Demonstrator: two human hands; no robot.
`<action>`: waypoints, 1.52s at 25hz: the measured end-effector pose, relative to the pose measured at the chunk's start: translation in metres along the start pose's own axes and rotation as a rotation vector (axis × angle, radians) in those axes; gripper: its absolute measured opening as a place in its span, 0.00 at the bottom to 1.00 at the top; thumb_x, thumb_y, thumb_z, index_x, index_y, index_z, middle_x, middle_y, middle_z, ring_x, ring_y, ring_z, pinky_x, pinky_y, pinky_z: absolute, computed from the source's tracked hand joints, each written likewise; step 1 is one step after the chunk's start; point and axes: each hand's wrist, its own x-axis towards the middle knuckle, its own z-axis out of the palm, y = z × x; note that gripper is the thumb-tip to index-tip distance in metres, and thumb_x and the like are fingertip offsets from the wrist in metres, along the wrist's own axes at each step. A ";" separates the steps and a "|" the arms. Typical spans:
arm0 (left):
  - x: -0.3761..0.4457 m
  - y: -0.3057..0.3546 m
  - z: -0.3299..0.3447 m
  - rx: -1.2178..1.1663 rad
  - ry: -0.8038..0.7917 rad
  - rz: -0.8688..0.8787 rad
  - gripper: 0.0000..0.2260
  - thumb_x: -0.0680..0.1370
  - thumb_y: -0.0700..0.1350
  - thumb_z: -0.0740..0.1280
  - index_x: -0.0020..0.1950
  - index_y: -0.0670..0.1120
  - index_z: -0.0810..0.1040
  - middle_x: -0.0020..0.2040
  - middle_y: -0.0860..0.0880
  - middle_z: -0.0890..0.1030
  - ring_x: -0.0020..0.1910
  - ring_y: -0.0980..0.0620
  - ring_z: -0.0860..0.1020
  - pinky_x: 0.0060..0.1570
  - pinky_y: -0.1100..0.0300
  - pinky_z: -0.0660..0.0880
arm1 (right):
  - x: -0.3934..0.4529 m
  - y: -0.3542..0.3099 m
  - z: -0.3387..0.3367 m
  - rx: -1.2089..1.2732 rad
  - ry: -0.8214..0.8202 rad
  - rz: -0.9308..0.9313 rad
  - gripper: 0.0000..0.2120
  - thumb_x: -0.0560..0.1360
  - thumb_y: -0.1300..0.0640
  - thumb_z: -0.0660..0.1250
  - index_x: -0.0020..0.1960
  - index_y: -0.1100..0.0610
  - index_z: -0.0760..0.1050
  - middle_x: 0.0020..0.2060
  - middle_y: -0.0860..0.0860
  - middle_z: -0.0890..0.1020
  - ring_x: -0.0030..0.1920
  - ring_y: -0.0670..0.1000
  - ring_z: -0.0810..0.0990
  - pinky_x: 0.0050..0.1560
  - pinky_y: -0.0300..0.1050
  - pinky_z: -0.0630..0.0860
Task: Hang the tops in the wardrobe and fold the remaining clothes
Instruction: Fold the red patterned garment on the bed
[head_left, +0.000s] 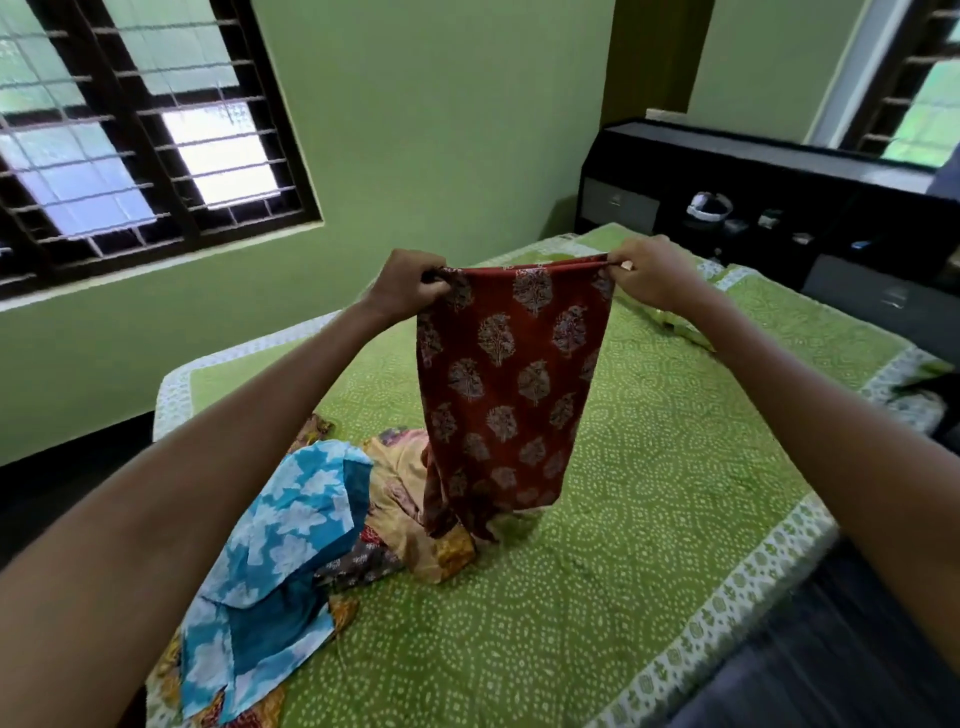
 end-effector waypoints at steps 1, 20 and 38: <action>0.006 0.001 0.005 -0.041 -0.010 -0.025 0.13 0.66 0.44 0.62 0.30 0.33 0.72 0.27 0.42 0.69 0.29 0.53 0.64 0.28 0.62 0.55 | -0.003 0.005 -0.004 0.002 0.023 0.041 0.13 0.78 0.59 0.60 0.56 0.60 0.80 0.51 0.58 0.81 0.53 0.60 0.76 0.44 0.44 0.67; 0.194 0.000 0.245 -0.288 0.028 -0.609 0.07 0.75 0.34 0.64 0.46 0.32 0.81 0.42 0.38 0.82 0.32 0.51 0.80 0.35 0.60 0.79 | 0.140 0.251 0.099 0.932 0.054 0.627 0.12 0.79 0.68 0.56 0.39 0.68 0.74 0.43 0.60 0.79 0.34 0.48 0.83 0.37 0.41 0.80; 0.292 -0.011 0.372 -0.302 0.135 -0.566 0.10 0.75 0.34 0.63 0.52 0.38 0.82 0.50 0.44 0.82 0.48 0.54 0.76 0.44 0.72 0.68 | 0.188 0.376 0.147 0.610 0.279 0.446 0.09 0.76 0.66 0.61 0.49 0.68 0.79 0.41 0.54 0.78 0.43 0.52 0.74 0.41 0.32 0.70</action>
